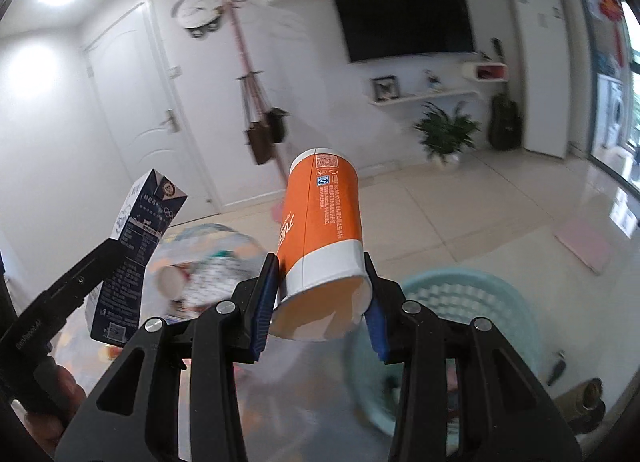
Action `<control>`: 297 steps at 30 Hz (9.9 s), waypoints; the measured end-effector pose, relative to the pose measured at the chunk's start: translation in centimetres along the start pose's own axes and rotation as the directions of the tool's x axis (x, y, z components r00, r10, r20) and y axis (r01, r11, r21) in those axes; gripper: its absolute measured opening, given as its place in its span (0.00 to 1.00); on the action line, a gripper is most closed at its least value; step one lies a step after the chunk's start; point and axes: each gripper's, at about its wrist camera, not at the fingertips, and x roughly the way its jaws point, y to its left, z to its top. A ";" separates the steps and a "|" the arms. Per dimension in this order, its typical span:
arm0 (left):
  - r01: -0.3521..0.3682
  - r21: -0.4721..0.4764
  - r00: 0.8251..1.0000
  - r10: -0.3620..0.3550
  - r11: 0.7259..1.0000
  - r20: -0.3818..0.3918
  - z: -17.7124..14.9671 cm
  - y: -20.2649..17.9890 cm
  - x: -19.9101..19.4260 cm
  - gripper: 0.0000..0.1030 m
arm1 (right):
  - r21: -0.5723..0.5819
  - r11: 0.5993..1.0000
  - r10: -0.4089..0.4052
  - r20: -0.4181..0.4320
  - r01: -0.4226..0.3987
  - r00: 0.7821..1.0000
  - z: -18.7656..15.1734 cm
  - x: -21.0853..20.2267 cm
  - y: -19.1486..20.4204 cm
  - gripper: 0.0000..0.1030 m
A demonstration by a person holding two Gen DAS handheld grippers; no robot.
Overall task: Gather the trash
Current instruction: 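Carry the carton and orange cup over the blue basket and open both tools, then move both tools back toward the remaining trash on the rug, then grasp the red-and-white paper cup with the left tool while the right tool grasps the pink packet, then carry the paper cup and pink packet over the blue basket and open both tools, then grasp the orange panda snack bag with the left tool while the right tool grasps the heart-print bag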
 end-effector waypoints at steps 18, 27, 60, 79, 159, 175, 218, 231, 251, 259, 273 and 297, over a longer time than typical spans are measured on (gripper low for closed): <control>0.128 0.006 0.919 -0.116 0.992 -0.376 -7.7 -5.5 13.8 0.53 | 0.140 0.961 -0.194 -0.266 0.237 0.944 -6.5 5.9 -14.3 0.43; 0.131 -0.011 0.916 -0.126 0.991 -0.380 -8.0 -5.0 13.5 0.66 | 0.168 0.952 -0.195 -0.305 0.254 0.932 -7.9 7.1 -15.6 0.53; -0.145 -0.169 0.988 0.133 0.975 -0.078 0.1 10.8 -2.1 0.66 | -0.100 0.980 0.154 -0.179 -0.174 0.972 -5.9 5.1 4.6 0.58; -0.298 -0.377 0.930 0.178 0.877 -0.321 -0.1 18.7 7.9 0.84 | -0.148 0.956 0.202 -0.290 -0.253 0.935 -8.9 11.2 10.7 0.65; -0.420 -0.035 0.848 0.379 0.907 -0.371 -11.3 14.1 -7.0 0.65 | -0.301 0.928 0.091 -0.390 -0.221 0.916 -13.5 7.8 15.5 0.35; -0.225 -0.026 0.974 0.225 0.974 -0.021 -2.4 6.0 -9.3 0.64 | -0.275 0.957 0.062 -0.121 -0.094 0.991 -6.1 1.4 11.0 0.34; 0.065 0.039 0.946 -0.049 0.997 -0.319 -5.1 -4.0 12.1 0.77 | 0.143 0.969 -0.158 -0.269 0.202 0.950 -6.3 6.2 -13.3 0.51; -0.044 0.011 0.989 0.045 0.999 -0.141 -0.8 1.3 3.3 0.77 | -0.008 0.999 -0.044 -0.156 0.043 0.987 -3.1 5.0 -3.2 0.51; -0.515 -0.233 0.847 0.447 0.825 -0.289 -3.9 27.4 -4.8 0.77 | -0.179 0.958 0.169 -0.280 -0.225 0.945 -2.1 17.0 13.7 0.55; -0.516 -0.128 0.824 0.449 0.847 -0.346 -4.6 26.2 -2.4 0.84 | -0.173 0.965 0.125 -0.357 -0.197 0.926 -3.5 22.0 14.5 0.71; -0.532 0.087 0.777 0.526 0.842 -0.346 -5.5 22.0 -1.7 0.50 | -0.197 0.943 0.186 -0.358 -0.269 0.915 -3.5 21.8 15.1 0.43; -0.331 -0.093 0.938 0.316 0.939 -0.144 -3.6 19.3 -7.8 0.00 | -0.183 0.921 0.315 -0.167 -0.344 0.934 -3.4 14.5 13.9 0.03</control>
